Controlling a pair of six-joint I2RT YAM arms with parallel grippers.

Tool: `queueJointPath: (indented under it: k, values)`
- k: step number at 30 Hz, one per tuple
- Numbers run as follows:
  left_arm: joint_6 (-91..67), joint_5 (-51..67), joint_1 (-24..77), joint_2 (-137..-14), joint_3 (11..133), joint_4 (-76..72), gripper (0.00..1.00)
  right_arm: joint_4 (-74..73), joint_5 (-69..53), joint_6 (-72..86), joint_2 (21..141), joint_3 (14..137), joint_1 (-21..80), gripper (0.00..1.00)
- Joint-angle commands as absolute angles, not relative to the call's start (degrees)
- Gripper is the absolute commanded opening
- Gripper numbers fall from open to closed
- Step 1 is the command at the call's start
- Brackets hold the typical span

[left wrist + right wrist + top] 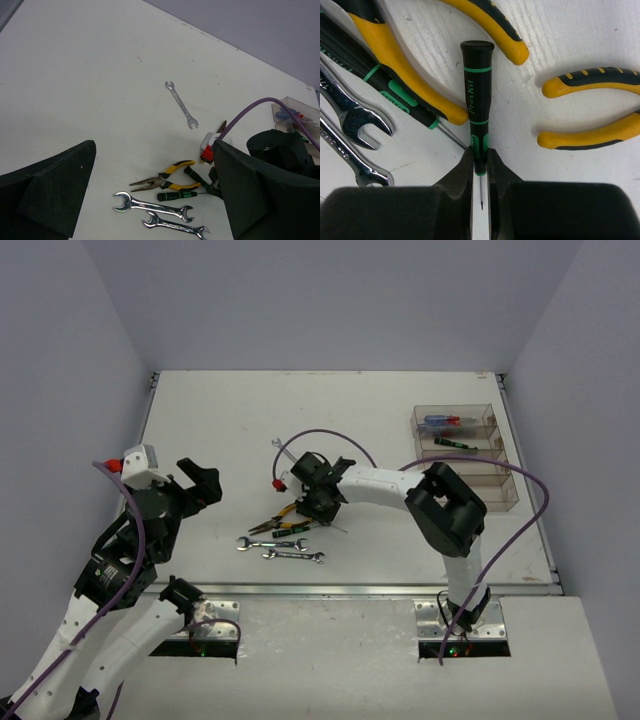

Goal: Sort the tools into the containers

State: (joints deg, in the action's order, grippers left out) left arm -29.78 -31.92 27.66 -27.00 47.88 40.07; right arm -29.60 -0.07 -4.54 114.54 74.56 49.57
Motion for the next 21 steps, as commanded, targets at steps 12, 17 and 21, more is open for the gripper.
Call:
queueJointPath:
  k: [12, 17, 21]
  values:
    - [-28.9, -31.7, 27.0, -27.1, 47.8, 37.8, 1.00, -27.3, 3.4, 2.4, 98.2, 71.4, 43.2, 0.00]
    - [-28.9, -31.7, 27.0, -26.9, 47.8, 37.8, 1.00, -22.0, 0.7, 15.0, 89.9, 67.2, 32.5, 0.00]
    - [-28.9, -31.6, 27.0, -26.5, 47.8, 37.8, 1.00, -18.0, 2.4, 21.2, 82.5, 64.4, 20.8, 0.00]
